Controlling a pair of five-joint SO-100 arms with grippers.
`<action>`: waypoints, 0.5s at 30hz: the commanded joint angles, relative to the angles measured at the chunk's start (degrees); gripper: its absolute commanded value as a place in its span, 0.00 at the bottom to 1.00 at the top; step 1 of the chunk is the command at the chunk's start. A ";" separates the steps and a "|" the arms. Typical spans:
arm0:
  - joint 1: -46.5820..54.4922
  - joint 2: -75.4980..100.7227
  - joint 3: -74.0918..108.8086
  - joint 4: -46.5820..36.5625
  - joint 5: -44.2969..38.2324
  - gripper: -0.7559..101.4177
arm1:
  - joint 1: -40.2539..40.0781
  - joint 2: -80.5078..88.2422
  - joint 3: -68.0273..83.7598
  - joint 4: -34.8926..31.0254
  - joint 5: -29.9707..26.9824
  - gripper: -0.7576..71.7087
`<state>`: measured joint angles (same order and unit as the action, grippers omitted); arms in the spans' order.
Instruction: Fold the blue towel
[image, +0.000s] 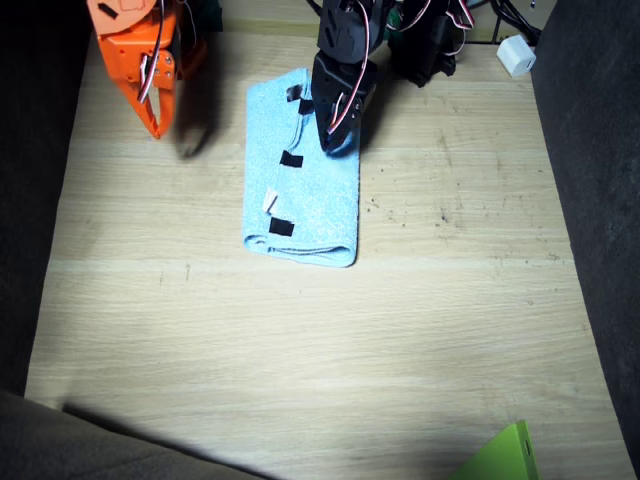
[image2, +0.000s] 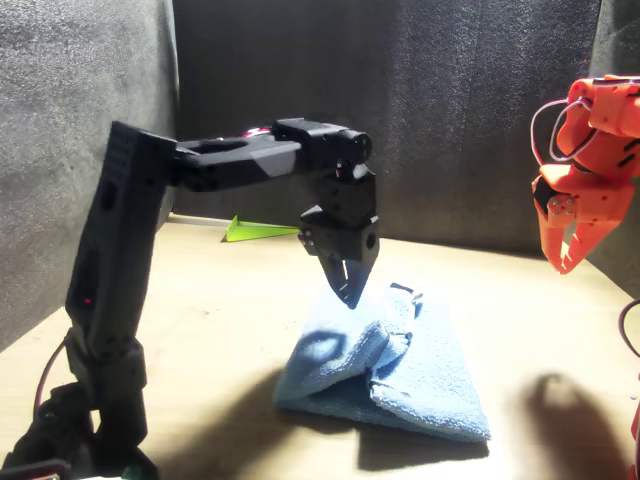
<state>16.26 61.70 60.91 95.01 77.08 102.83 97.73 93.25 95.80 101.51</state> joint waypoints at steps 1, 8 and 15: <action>-1.67 1.58 -0.26 0.35 -1.14 0.00 | -0.97 0.97 -0.88 -0.62 0.79 0.01; -6.42 6.50 3.78 0.35 -1.85 0.00 | -6.33 -3.52 -2.81 -2.90 -1.05 0.01; -14.33 6.06 0.00 2.55 -3.43 0.00 | -8.26 -12.92 -13.45 -2.37 0.62 0.01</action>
<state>4.57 64.86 64.16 96.42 74.44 94.13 86.13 84.81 92.72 100.81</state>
